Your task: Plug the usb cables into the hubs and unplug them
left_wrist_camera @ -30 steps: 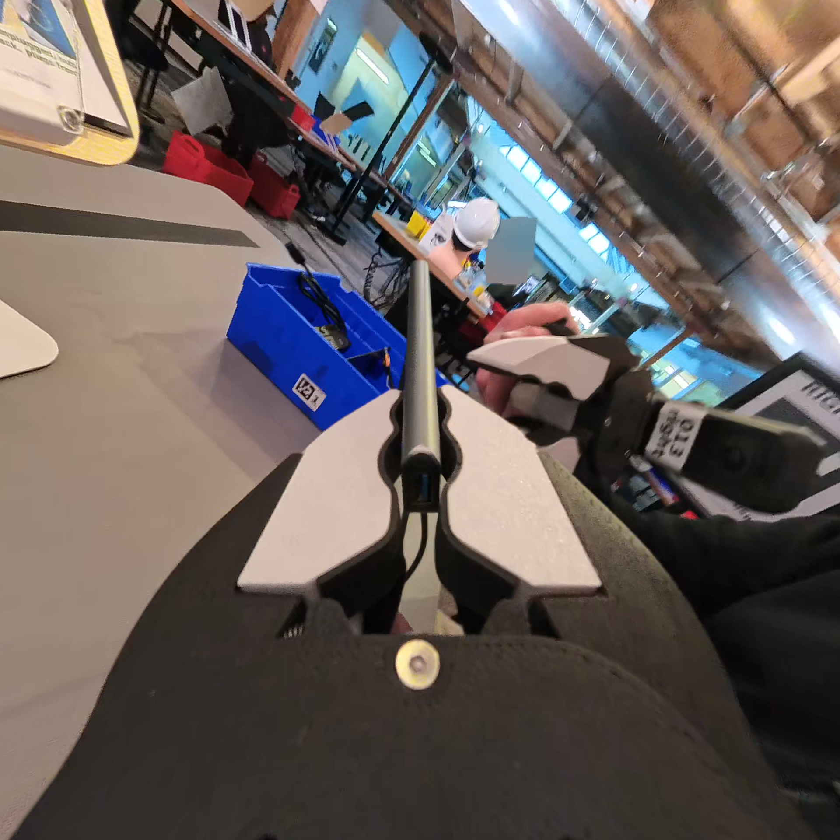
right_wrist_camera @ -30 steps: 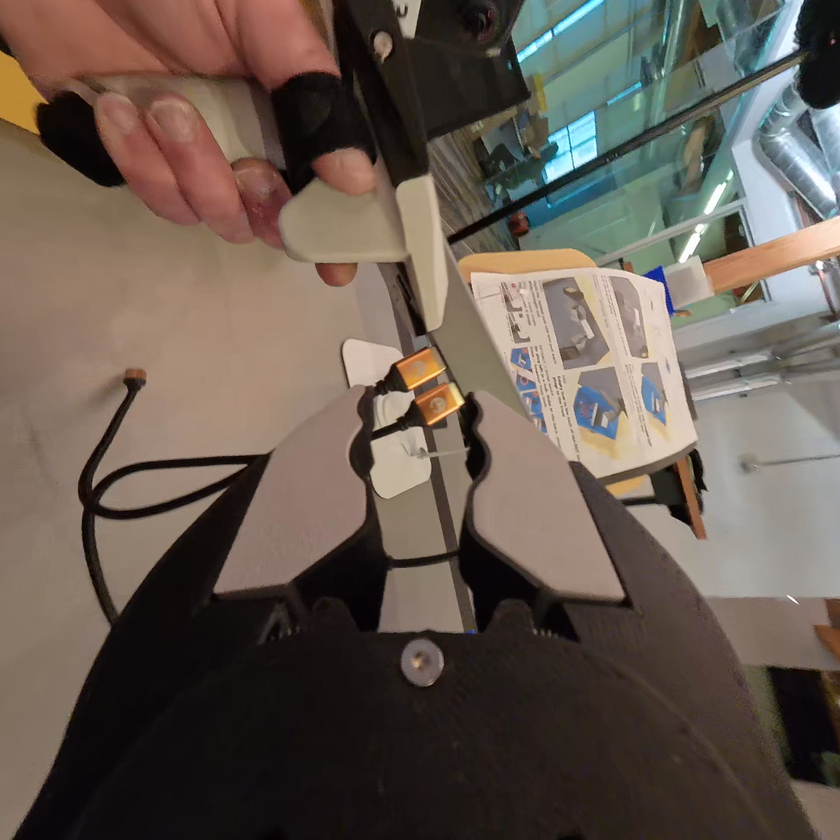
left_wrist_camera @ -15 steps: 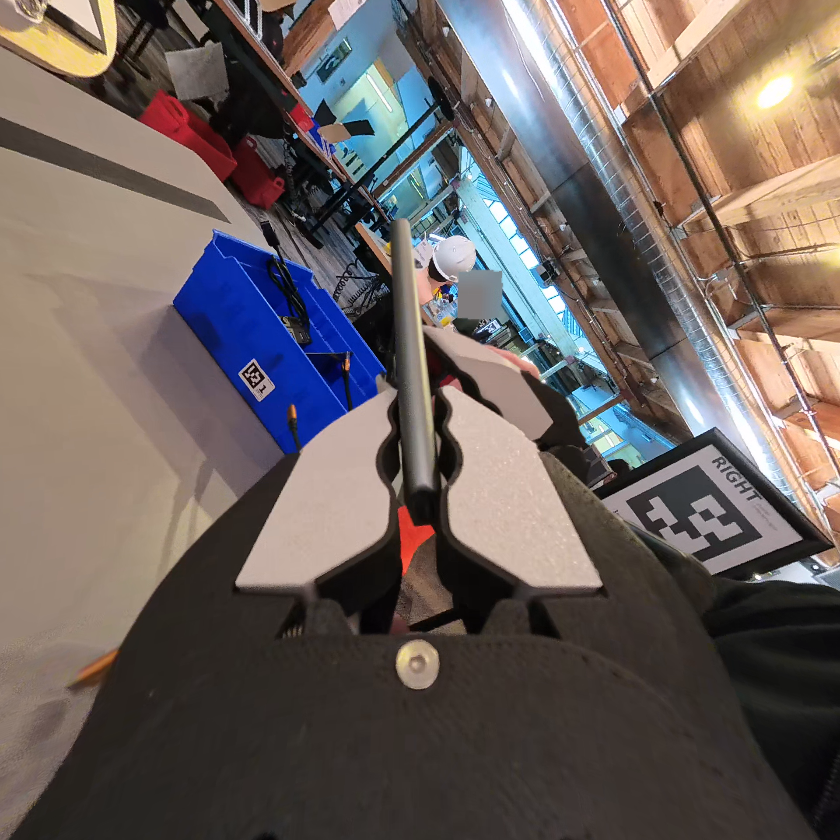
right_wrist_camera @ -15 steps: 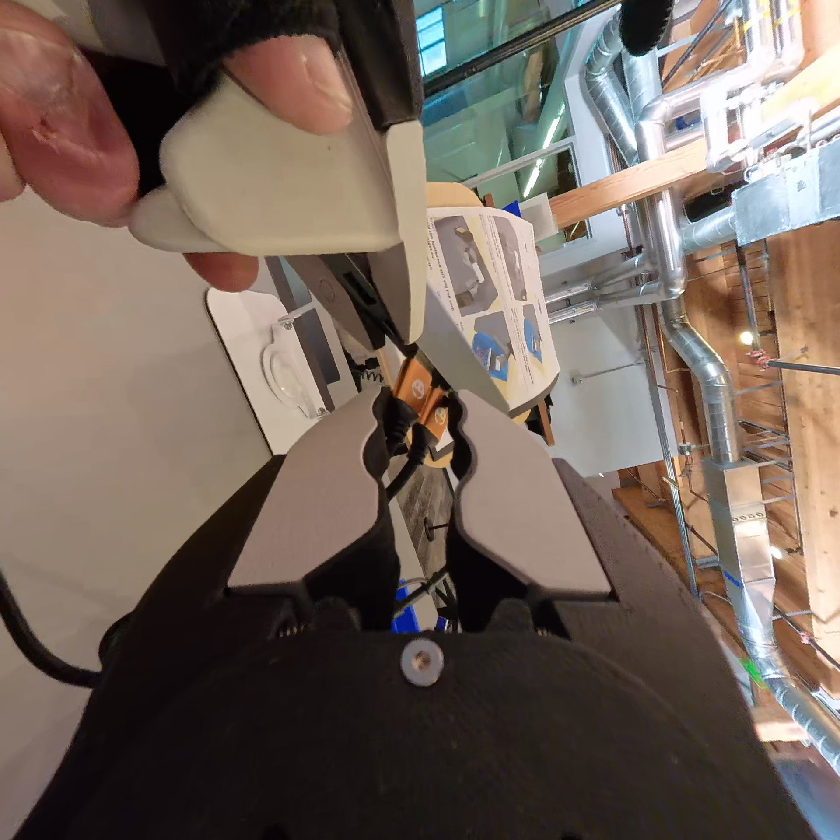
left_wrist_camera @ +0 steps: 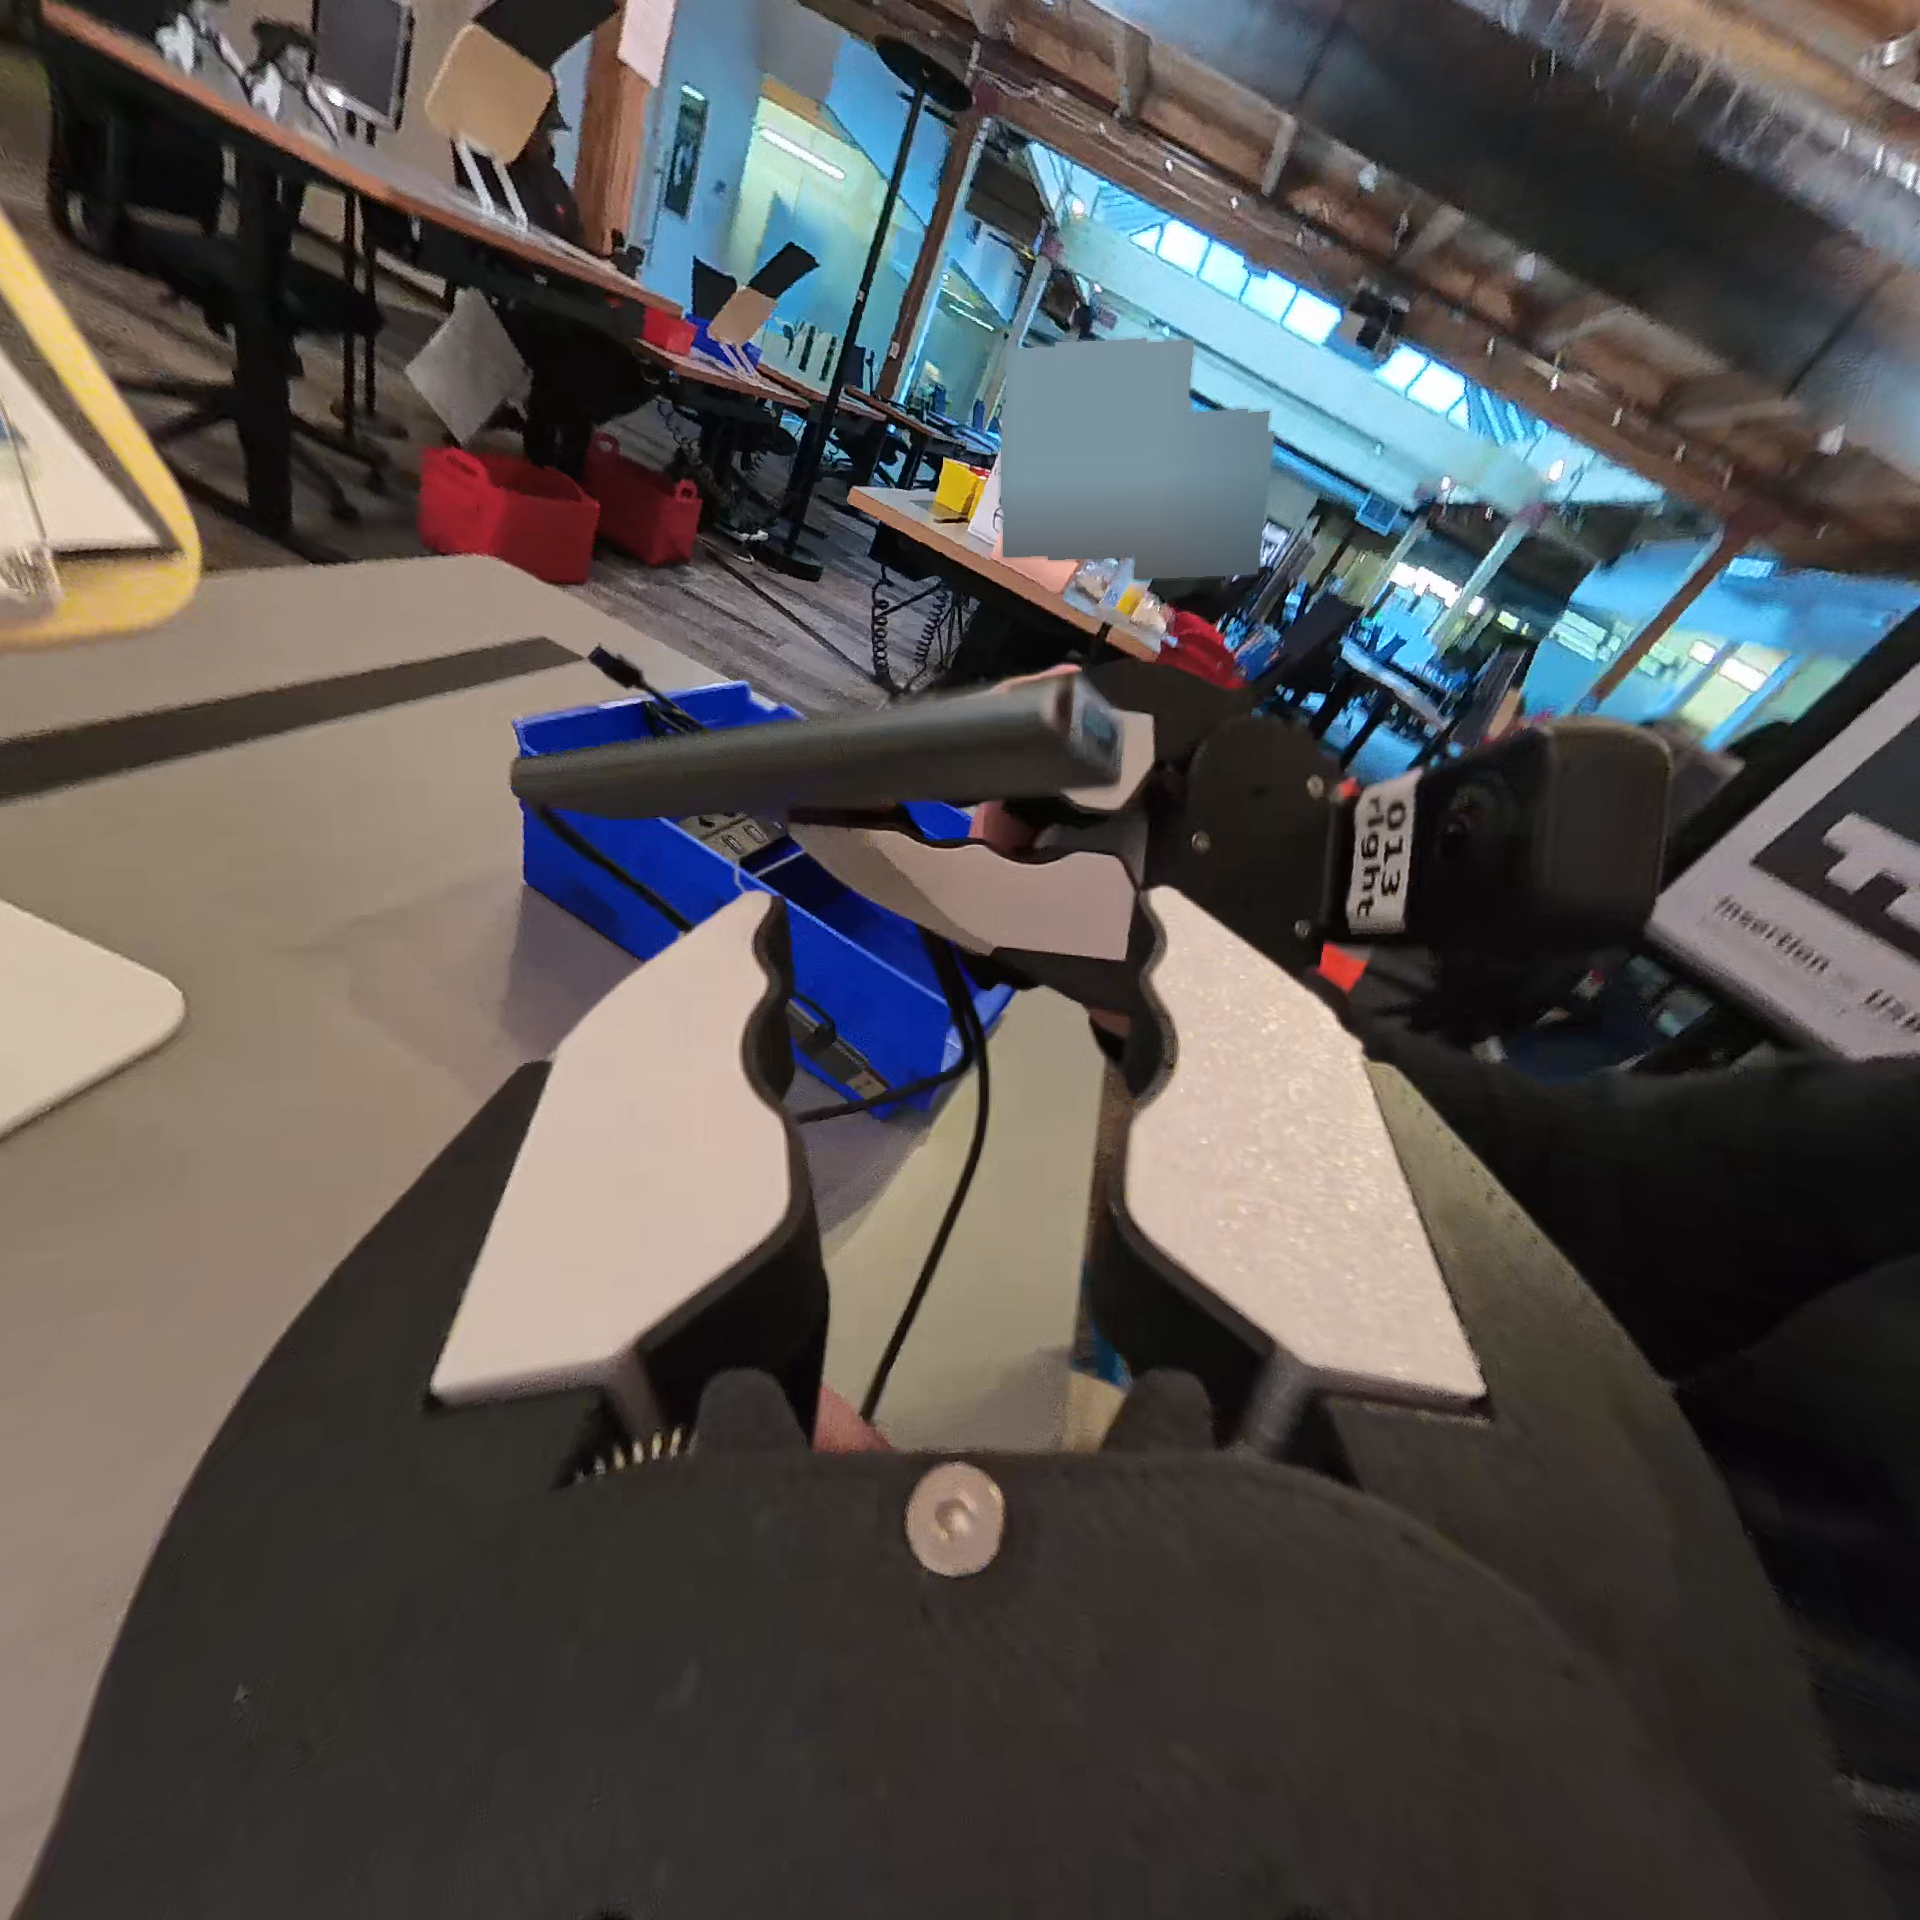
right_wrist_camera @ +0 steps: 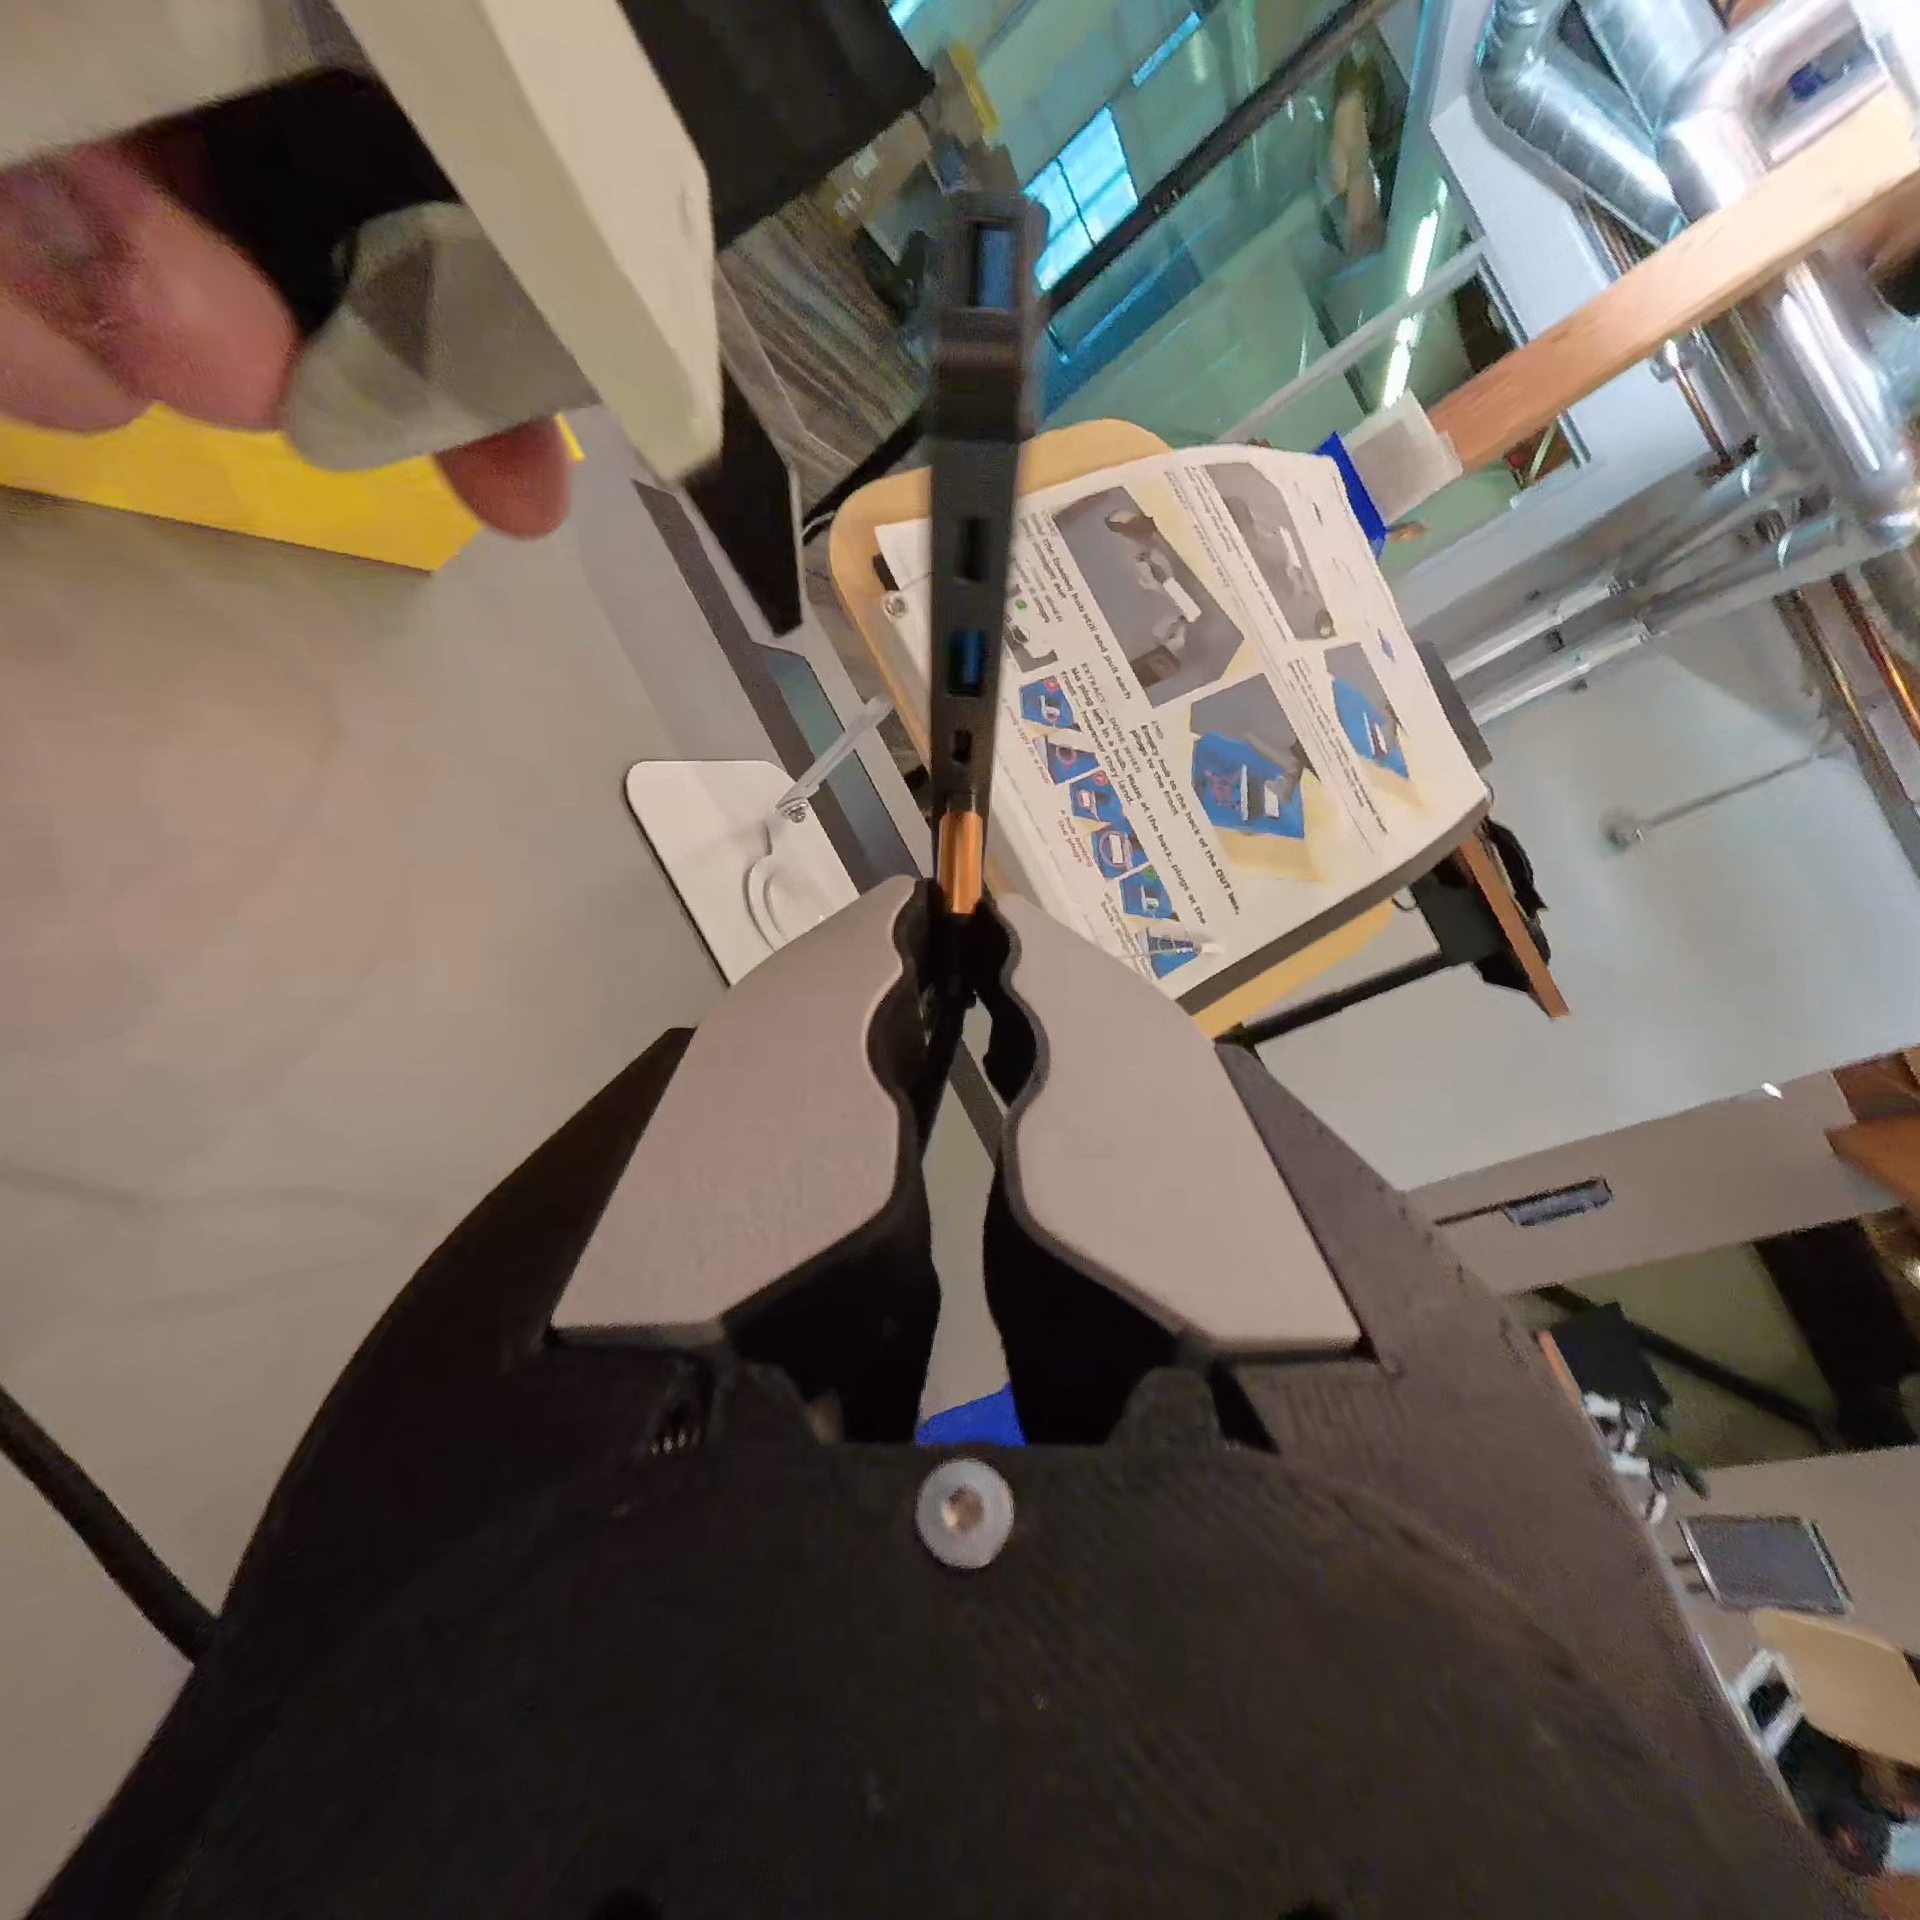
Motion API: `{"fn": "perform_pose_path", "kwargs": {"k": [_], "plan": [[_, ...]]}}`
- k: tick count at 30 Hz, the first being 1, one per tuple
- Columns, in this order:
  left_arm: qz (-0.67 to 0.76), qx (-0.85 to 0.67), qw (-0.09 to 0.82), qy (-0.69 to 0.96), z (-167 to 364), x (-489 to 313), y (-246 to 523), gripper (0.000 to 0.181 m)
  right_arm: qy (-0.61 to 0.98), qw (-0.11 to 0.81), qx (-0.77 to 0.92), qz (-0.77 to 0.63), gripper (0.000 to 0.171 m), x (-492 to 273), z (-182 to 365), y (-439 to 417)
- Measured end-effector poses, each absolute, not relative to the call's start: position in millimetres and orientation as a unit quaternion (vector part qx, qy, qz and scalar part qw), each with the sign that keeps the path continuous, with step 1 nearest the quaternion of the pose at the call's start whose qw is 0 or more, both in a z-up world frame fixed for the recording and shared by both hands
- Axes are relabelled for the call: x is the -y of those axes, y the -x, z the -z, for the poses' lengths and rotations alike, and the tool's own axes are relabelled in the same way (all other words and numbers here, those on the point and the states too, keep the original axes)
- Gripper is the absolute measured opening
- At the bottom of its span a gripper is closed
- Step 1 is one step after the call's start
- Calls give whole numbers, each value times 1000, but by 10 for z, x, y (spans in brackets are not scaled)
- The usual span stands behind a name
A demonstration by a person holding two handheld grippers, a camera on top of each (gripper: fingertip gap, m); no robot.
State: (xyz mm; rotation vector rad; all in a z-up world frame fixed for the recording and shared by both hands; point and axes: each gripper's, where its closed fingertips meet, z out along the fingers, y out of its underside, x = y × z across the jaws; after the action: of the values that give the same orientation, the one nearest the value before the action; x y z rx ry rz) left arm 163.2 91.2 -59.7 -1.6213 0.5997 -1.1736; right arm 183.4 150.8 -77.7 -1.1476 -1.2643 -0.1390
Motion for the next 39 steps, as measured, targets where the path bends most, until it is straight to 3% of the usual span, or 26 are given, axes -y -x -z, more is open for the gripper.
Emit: {"fn": "perform_pose_path", "kwargs": {"k": [6,11,18,28,39], "plan": [[264,-374,609,648,580,-1017,-1429,63,485,606,626,-78,7,-1245,849,-1766],[85,-499,651,566,637,-851,-1573,51,458,569,667,-147,7,-964,896,-1635],[34,-544,656,521,740,-741,-1658,15,438,568,684,-133,7,-868,894,-1594],[-2,-570,632,524,813,-751,-1621,11,359,598,715,47,9,-856,857,-1590],[-3,-600,630,492,800,-652,-1620,11,347,585,730,63,7,-772,879,-1557]]}}
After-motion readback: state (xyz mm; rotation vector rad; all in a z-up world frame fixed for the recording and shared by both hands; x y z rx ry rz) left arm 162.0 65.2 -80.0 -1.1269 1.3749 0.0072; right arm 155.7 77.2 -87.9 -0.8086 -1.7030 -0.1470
